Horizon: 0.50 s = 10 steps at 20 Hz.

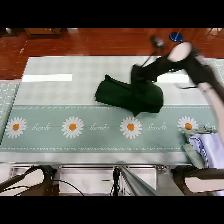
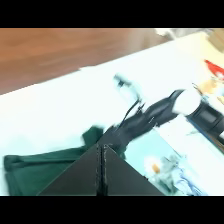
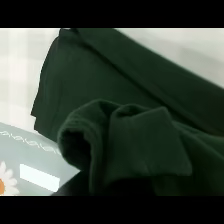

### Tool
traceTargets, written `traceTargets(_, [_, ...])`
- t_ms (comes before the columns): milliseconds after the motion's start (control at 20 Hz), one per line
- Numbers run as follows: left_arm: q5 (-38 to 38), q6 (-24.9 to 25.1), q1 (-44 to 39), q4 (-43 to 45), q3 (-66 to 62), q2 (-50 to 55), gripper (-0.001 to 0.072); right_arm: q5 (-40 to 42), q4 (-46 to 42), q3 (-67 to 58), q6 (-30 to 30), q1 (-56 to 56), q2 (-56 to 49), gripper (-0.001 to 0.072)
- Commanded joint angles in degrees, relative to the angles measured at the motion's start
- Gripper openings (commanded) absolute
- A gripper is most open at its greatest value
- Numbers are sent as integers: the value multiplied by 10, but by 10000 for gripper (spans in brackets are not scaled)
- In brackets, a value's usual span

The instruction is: Fold the shirts.

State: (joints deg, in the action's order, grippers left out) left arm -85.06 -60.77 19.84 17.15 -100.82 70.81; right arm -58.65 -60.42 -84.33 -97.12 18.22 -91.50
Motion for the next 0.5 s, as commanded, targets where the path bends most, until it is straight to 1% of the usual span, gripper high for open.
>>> traceTargets(0, [-16, 1, 17, 26, 12, -15, 19, 144, 122, -1, 19, 78, -88, 587])
traceTargets(50, [-16, 1, 4, 45, 25, -15, 19, 184, 186, -1, 64, 86, -93, 603])
traceTargets(100, [-16, 1, -9, 61, 41, -15, 19, 205, 234, -1, 101, 87, -89, 601])
traceTargets(150, [-15, 1, -23, 74, 61, -14, 19, 214, 264, -1, 125, 82, -80, 601])
traceTargets(200, [-14, 4, -35, 84, 83, -14, 19, 211, 269, -1, 130, 70, -65, 599])
traceTargets(300, [-5, 19, -57, 91, 130, -14, 20, 171, 247, -1, 139, 26, -19, 596])
traceTargets(400, [9, 33, -68, 91, 177, -14, 19, 102, 172, -1, 136, -33, 35, 593])
traceTargets(450, [15, 33, -68, 91, 200, -14, 20, 59, 110, -1, 123, -69, 67, 591])
